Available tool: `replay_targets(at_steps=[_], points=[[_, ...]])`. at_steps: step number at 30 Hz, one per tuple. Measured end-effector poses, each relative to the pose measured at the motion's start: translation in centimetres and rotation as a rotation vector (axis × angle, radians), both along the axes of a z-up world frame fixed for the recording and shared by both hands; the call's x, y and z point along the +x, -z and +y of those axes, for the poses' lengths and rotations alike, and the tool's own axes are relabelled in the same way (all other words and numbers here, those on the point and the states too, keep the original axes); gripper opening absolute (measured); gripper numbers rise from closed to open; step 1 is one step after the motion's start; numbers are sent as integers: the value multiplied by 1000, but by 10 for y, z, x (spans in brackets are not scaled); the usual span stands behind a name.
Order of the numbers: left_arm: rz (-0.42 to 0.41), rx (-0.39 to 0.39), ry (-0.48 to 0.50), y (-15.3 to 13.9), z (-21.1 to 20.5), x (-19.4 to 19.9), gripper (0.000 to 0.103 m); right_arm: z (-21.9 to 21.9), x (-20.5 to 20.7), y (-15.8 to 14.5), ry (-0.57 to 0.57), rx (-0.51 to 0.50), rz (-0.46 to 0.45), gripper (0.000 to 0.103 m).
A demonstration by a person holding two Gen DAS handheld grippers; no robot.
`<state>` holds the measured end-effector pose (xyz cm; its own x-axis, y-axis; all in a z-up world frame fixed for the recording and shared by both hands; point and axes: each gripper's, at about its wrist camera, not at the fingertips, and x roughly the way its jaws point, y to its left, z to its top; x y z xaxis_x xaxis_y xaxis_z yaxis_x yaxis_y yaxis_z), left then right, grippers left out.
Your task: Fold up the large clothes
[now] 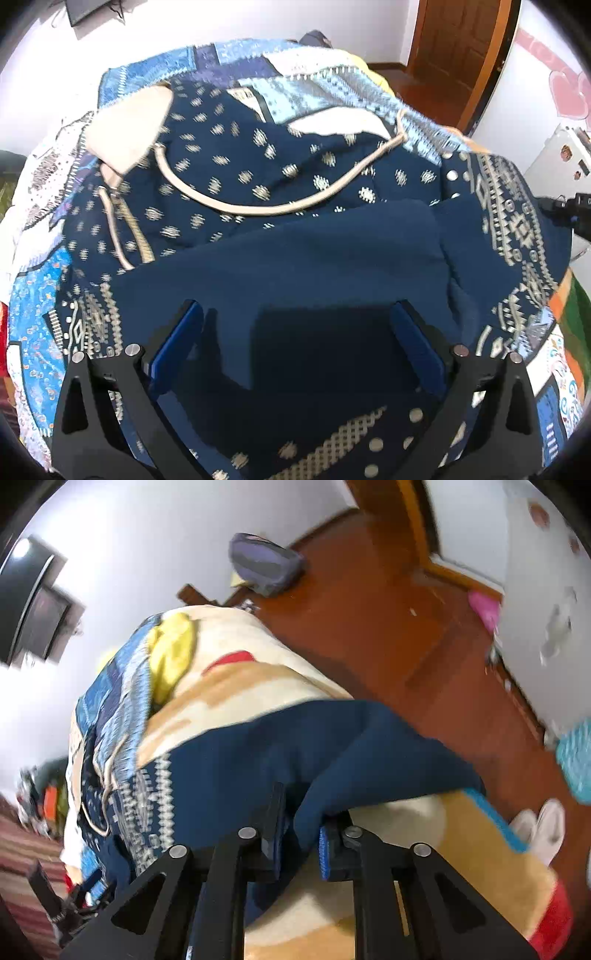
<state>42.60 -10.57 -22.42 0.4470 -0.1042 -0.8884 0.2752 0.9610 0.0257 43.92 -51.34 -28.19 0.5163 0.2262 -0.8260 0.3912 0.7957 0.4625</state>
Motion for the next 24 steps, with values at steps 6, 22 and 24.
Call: replay_targets(at_steps=[6,22,24], points=[[-105,6,-34,-38,26,-23,103,34,3,-77,-98,-73,-164,8],[-231,-71,-218,-102,147,-79,103,309,21,-158,-628,-80,-339,8],[-226,-66,-238,-99,160,-86,103,345,21,-129,-690,-79,-270,8]])
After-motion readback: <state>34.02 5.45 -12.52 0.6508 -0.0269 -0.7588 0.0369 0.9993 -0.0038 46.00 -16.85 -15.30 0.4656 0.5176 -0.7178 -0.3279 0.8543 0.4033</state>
